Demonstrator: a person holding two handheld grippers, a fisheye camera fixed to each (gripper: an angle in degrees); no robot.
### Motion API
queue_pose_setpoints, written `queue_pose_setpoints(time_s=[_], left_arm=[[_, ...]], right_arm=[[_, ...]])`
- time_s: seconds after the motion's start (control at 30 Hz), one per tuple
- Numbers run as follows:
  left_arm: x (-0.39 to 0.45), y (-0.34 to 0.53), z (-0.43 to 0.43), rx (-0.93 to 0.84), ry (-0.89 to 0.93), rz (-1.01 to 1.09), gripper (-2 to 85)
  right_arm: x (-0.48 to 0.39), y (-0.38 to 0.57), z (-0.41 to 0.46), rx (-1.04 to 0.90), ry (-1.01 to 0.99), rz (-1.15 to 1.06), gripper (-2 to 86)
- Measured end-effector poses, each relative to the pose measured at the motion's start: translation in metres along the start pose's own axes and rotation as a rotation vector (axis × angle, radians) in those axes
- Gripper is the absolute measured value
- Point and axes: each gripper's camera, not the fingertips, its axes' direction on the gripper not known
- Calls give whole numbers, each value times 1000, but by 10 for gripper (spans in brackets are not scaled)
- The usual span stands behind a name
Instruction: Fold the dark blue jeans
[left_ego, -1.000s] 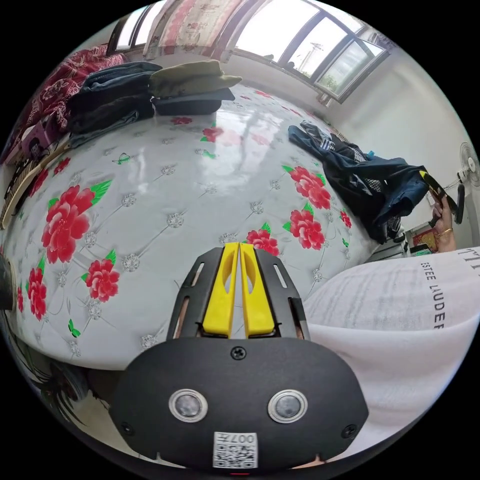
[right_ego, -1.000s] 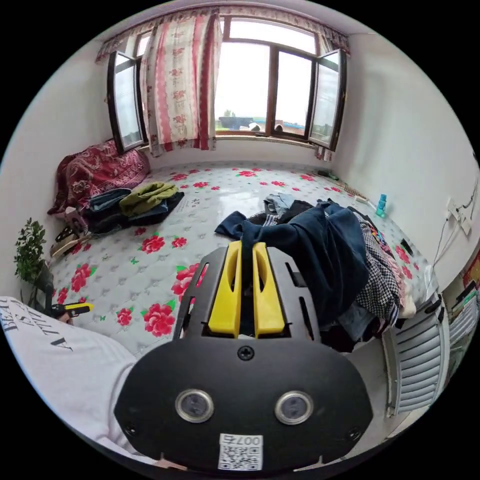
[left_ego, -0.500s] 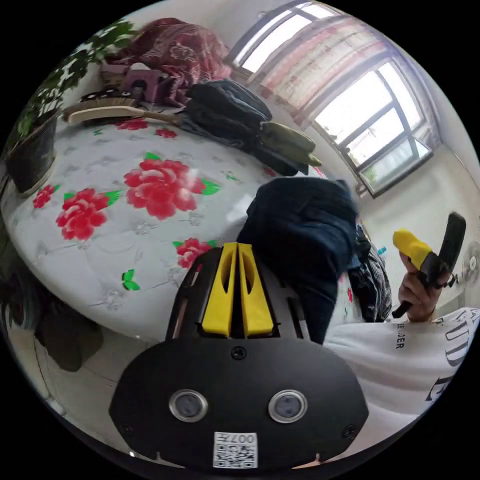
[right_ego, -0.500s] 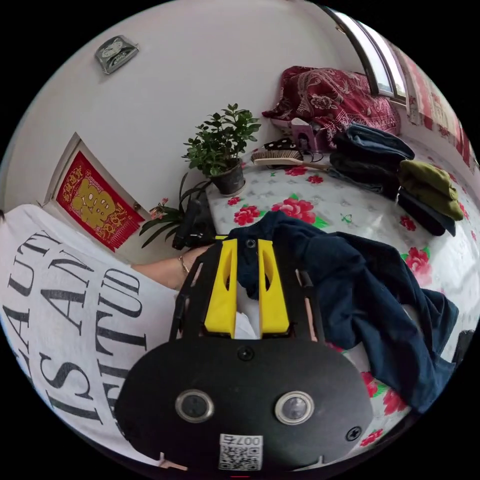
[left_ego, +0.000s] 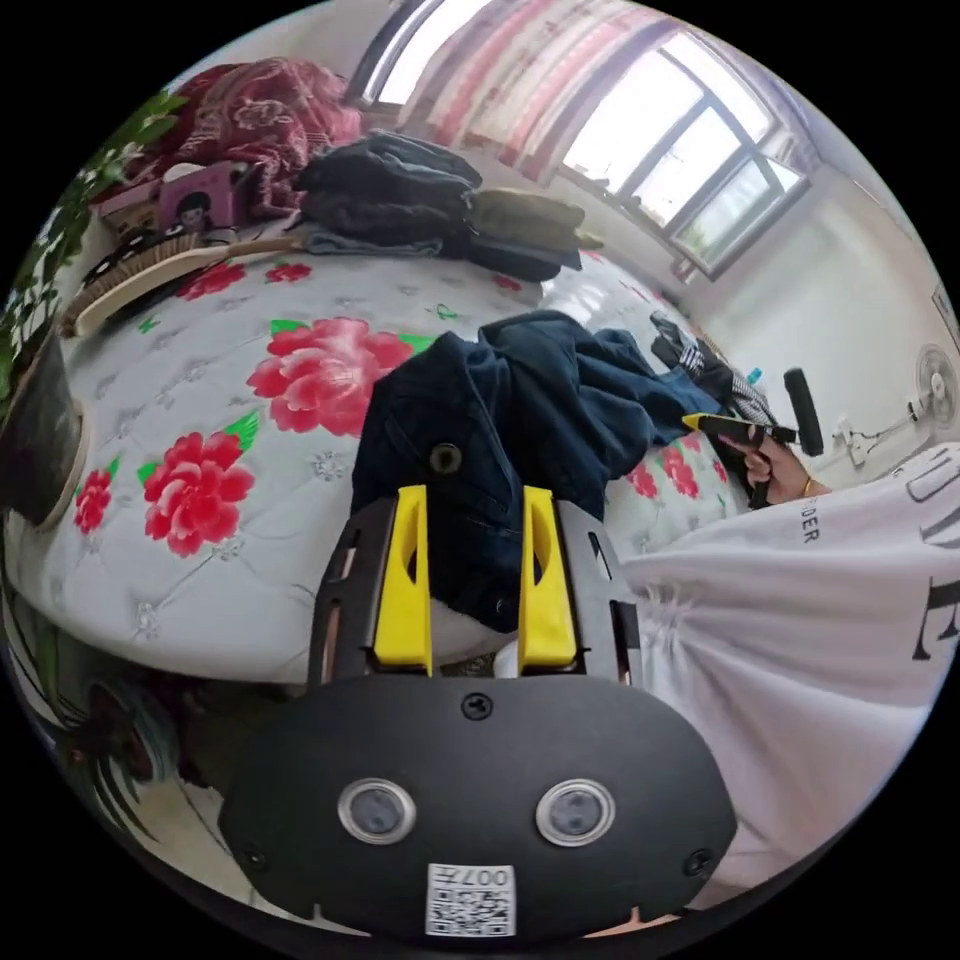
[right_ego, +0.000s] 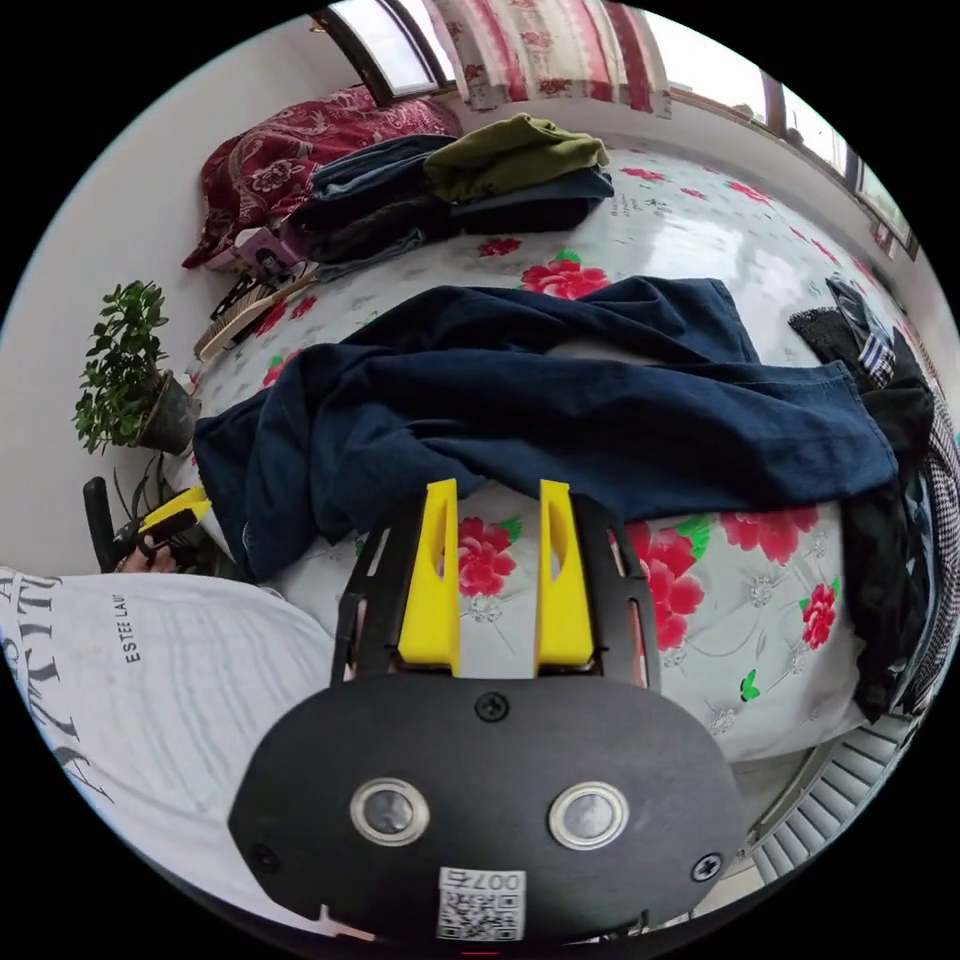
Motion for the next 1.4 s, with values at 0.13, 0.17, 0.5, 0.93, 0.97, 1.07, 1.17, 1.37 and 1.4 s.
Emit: queue_pose_setpoints(time_s=[0.13, 0.17, 0.5, 0.93, 0.97, 1.07, 1.17, 1.37, 1.4], left_arm=[[22, -49, 83, -229, -44, 58, 60], [23, -67, 98, -281, -56, 56, 47], [-42, -203, -34, -1, -105, 13, 38], [7, -90, -57, 88, -722, -433, 55], [14, -82, -54, 68, -680, -432, 75], [37, -81, -31, -13, -470, -378, 117], [69, -97, 12, -90, -354, -331, 124], [85, -148, 94, -133, -533, -474, 39], [83, -154, 101, -141, -538, -486, 28]], right_arm=[[-18, -19, 41, -51, 65, -133, 90], [-25, -24, 59, -95, 85, -163, 86], [-127, -16, 138, -442, -77, -604, 52], [160, -44, 19, 7, 49, 250, 78], [195, -38, 6, 19, 143, 308, 82], [267, -33, -20, 42, 366, 379, 91], [320, -39, -26, 35, 464, 395, 99], [355, -39, -6, 5, 369, 413, 72], [354, -37, -5, -10, 359, 414, 65]])
